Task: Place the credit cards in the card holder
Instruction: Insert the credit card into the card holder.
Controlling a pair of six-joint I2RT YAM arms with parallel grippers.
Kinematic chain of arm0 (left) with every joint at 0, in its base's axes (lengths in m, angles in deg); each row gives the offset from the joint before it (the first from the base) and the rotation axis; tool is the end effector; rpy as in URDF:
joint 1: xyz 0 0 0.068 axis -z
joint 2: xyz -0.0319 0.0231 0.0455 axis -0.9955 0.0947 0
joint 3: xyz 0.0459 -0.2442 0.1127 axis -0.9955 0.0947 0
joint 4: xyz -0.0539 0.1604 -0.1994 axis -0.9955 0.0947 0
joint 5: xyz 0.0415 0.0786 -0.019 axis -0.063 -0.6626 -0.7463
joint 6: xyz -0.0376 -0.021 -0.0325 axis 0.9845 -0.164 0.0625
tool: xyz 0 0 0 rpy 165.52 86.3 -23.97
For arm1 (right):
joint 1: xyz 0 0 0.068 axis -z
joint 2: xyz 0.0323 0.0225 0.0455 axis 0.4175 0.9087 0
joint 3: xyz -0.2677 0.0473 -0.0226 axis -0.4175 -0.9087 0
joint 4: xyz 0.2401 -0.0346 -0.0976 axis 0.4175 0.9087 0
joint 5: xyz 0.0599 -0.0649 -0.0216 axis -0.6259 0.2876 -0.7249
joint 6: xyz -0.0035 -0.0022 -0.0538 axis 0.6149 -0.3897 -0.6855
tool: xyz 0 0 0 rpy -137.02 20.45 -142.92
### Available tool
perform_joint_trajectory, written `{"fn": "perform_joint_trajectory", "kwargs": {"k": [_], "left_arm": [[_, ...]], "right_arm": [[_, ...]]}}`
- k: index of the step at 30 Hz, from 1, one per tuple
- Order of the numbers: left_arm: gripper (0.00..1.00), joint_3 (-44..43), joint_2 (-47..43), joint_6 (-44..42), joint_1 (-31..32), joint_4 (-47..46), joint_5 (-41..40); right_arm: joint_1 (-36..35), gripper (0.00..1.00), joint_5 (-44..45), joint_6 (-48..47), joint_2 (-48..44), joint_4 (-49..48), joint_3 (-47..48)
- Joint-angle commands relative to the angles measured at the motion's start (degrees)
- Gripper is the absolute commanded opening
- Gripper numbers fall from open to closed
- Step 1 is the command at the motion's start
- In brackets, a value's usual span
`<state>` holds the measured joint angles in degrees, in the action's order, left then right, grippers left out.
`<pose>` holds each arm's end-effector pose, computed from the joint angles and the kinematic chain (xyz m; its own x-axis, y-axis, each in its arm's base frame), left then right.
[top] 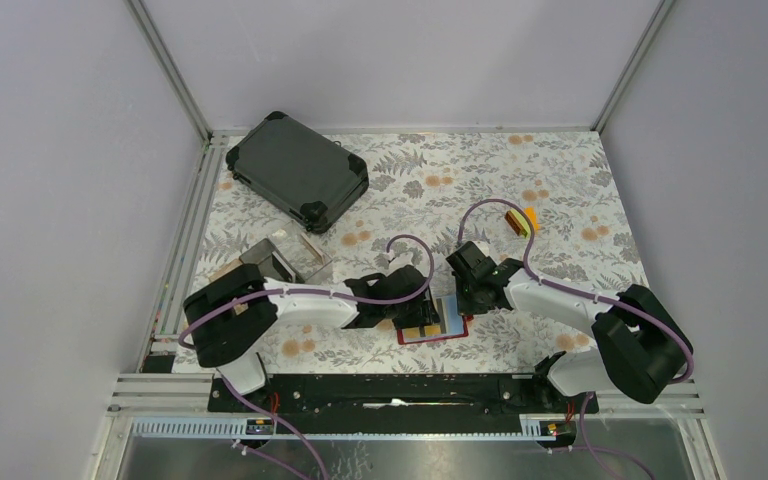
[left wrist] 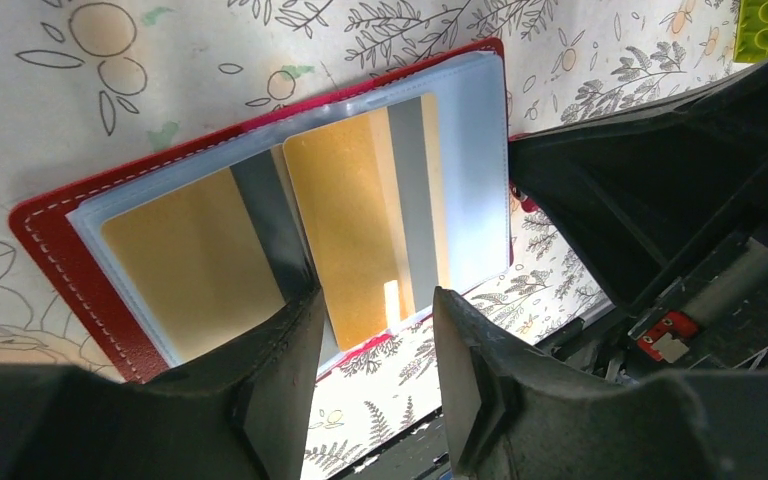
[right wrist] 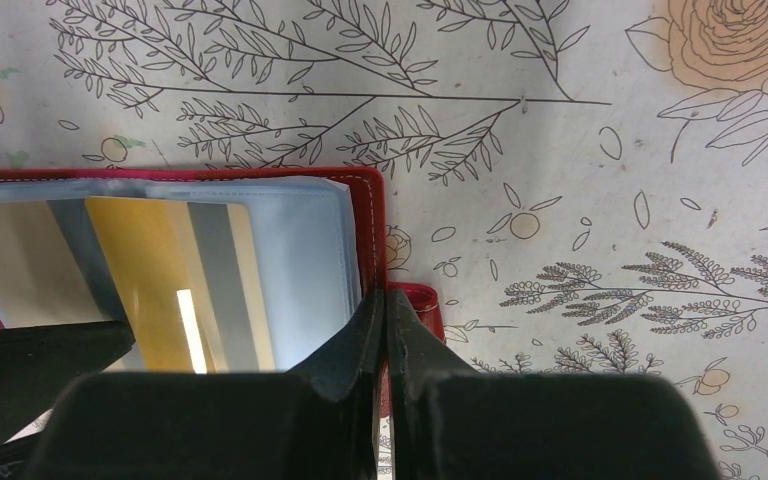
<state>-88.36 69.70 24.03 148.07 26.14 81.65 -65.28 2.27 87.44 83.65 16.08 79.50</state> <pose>0.1465 -0.2897 0.1541 -0.9388 -0.1407 -0.3145 0.0700 0.8159 -0.5740 0.1866 0.1535 0.1602 -0.8933 -0.0858 -0.4412 -0.1562 0.9797 0.1256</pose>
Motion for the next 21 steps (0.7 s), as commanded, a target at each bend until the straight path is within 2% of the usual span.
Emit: {"fn": "perform_joint_trajectory", "kwargs": {"k": [1,21], "left_arm": [[0.46,-1.64,1.25,-1.18,0.39,-1.22,1.21],[0.39,-2.98,4.15,-0.64,0.39,-9.55,1.91]], "right_arm": [[-0.24,0.0,-0.57,1.12,0.14,0.34,-1.51],[-0.2,0.0,-1.11,1.55,-0.07,0.29,-2.02]]}}
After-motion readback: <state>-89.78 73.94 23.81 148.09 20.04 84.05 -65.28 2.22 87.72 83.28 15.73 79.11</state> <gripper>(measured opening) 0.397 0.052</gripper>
